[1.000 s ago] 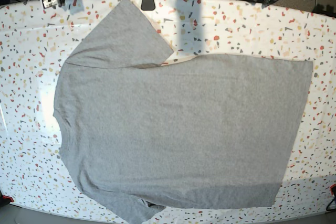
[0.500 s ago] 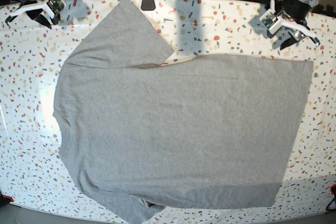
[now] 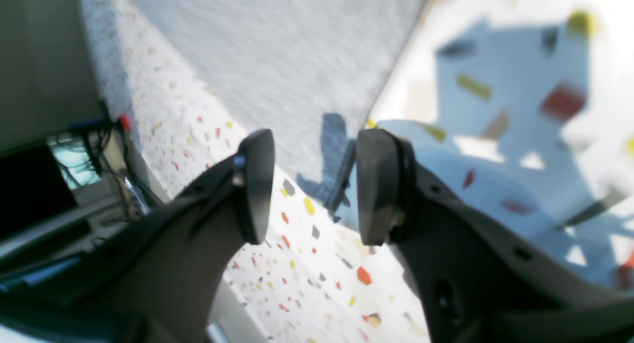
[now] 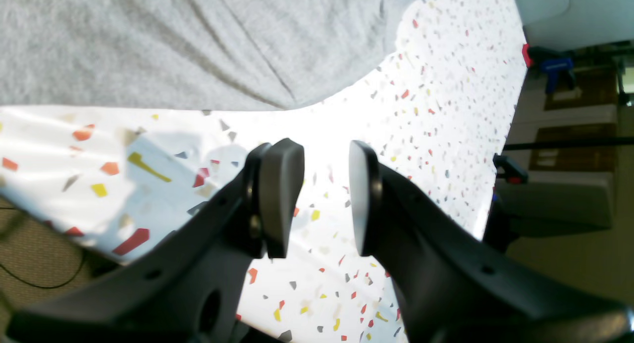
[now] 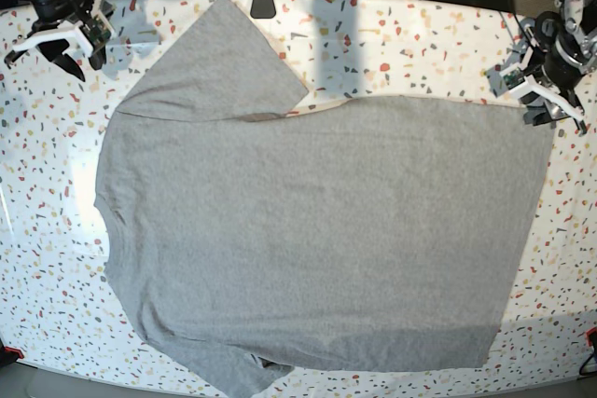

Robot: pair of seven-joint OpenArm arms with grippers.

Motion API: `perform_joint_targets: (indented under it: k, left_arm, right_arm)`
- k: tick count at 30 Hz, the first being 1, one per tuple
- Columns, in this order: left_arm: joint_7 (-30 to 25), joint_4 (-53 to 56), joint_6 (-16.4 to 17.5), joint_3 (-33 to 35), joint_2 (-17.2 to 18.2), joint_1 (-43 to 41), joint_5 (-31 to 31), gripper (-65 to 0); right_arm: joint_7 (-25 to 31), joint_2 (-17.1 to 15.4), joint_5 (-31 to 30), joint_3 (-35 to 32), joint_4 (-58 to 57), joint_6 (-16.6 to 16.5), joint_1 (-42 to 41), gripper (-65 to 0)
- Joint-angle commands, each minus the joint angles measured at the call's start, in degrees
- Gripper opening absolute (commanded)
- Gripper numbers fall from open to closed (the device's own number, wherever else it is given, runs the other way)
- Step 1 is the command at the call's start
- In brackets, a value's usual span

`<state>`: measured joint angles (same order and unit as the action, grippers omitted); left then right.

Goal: Fold the T-shirt properly
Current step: 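Lower both grippers toward the shirt's shoulder and sleeve corners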

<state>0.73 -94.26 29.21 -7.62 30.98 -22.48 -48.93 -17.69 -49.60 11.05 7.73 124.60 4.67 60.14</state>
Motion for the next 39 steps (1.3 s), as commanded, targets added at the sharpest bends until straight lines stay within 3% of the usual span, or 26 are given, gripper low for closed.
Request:
perform_joint_targets:
  k: [1, 8, 13, 25, 28, 31, 35, 39]
  left_arm:
    - [-1.6, 0.6, 0.1, -0.5, 1.5, 0.9, -1.3, -38.3]
    - [-12.6, 5.9, 0.9, -0.5, 2.3, 3.0, -10.2, -38.3]
    - [-13.3, 7.1, 1.3, -0.5, 2.3, 3.9, -10.2, -38.4]
    - [-16.3, 16.3, 2.6, -0.2, 2.3, 9.9, -10.2, -40.4]
    - [-16.1, 17.0, 5.6, 1.8, 2.4, 10.3, -10.3, -44.0]
    - [-14.8, 17.7, 6.2, 5.5, 2.4, 10.3, -13.3, -49.3]
    - [-9.8, 18.3, 6.2, 9.1, 2.4, 10.3, -13.1, -65.0]
    - [-3.2, 18.3, 6.2, 9.2, 2.4, 10.3, -7.6, -65.0]
  right_arm:
    - [0.7, -0.5, 0.8, 0.3, 0.9, 0.9, 0.3, -45.0]
    - [0.7, -0.5, 0.7, 0.3, 0.9, 1.6, 0.0, -45.0]
    - [0.5, -0.5, 0.8, 0.3, 0.9, 3.8, -0.3, -45.0]
    - [-1.0, -0.5, 0.8, 0.3, 0.9, 3.9, -0.3, -45.0]
    - [-1.0, -0.5, 0.8, 0.3, 0.9, 3.9, -0.3, -45.0]
    - [-1.0, -0.5, 0.8, 0.3, 0.9, 3.9, -0.3, -45.0]
    - [-0.9, -0.5, 0.8, 0.3, 0.9, 4.0, -0.3, -45.0]
    - [-0.3, -0.6, 1.0, 0.4, 0.9, 4.8, -0.3, -45.0]
